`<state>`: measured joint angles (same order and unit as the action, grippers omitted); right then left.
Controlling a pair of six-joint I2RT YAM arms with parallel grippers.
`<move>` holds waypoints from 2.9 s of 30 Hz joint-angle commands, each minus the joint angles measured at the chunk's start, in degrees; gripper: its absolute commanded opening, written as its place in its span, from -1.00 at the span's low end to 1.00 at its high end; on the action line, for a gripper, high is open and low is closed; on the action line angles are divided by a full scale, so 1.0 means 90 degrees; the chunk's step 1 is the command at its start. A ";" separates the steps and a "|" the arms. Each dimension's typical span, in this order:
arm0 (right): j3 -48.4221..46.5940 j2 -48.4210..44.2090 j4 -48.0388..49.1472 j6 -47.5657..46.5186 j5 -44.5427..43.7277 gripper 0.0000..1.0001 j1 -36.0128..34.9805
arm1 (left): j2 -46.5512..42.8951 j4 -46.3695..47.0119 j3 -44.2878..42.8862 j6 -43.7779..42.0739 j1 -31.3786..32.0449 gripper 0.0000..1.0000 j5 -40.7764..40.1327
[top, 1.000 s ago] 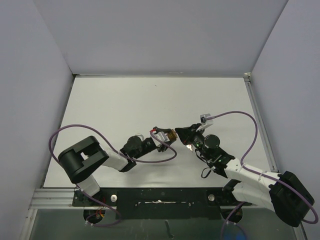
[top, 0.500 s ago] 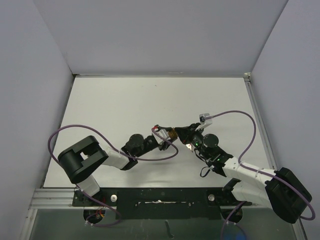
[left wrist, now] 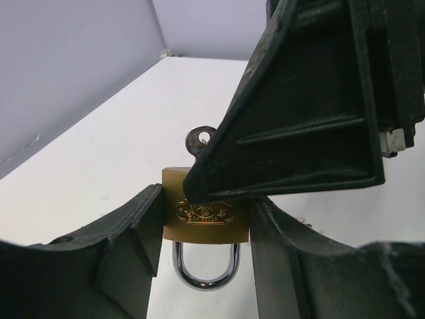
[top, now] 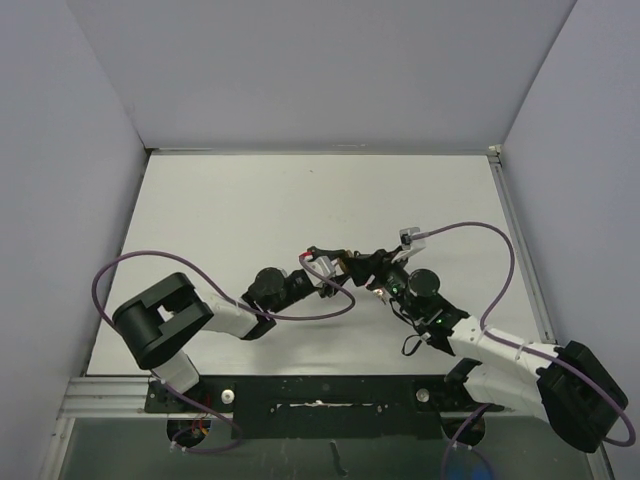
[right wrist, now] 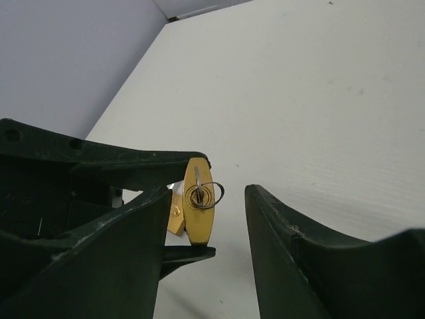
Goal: Unlock with the key
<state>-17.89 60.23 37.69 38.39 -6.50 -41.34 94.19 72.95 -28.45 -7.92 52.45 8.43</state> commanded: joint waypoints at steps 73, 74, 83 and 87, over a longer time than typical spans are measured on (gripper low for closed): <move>-0.0151 -0.0764 0.0242 -0.0242 0.0996 -0.87 0.0646 | -0.0612 0.0401 -0.0269 0.0302 0.0022 -1.00 0.0393; -0.0151 -0.0762 0.0245 -0.0250 0.0991 -0.92 0.0648 | -0.0612 0.0401 -0.0267 0.0304 0.0024 -1.00 0.0385; -0.0075 -0.0588 0.0418 -0.0085 0.1090 -1.00 0.0648 | -0.0630 0.0388 -0.0330 0.0333 0.0025 -1.00 0.0260; 0.0006 -0.0480 0.0551 0.0028 0.1084 -1.00 0.0648 | -0.0660 0.0550 -0.0307 0.0348 0.0027 -1.00 0.0159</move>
<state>-17.89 55.11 38.11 37.60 2.70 -35.66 91.46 70.28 -28.08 -5.76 52.45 10.26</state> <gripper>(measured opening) 0.029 0.451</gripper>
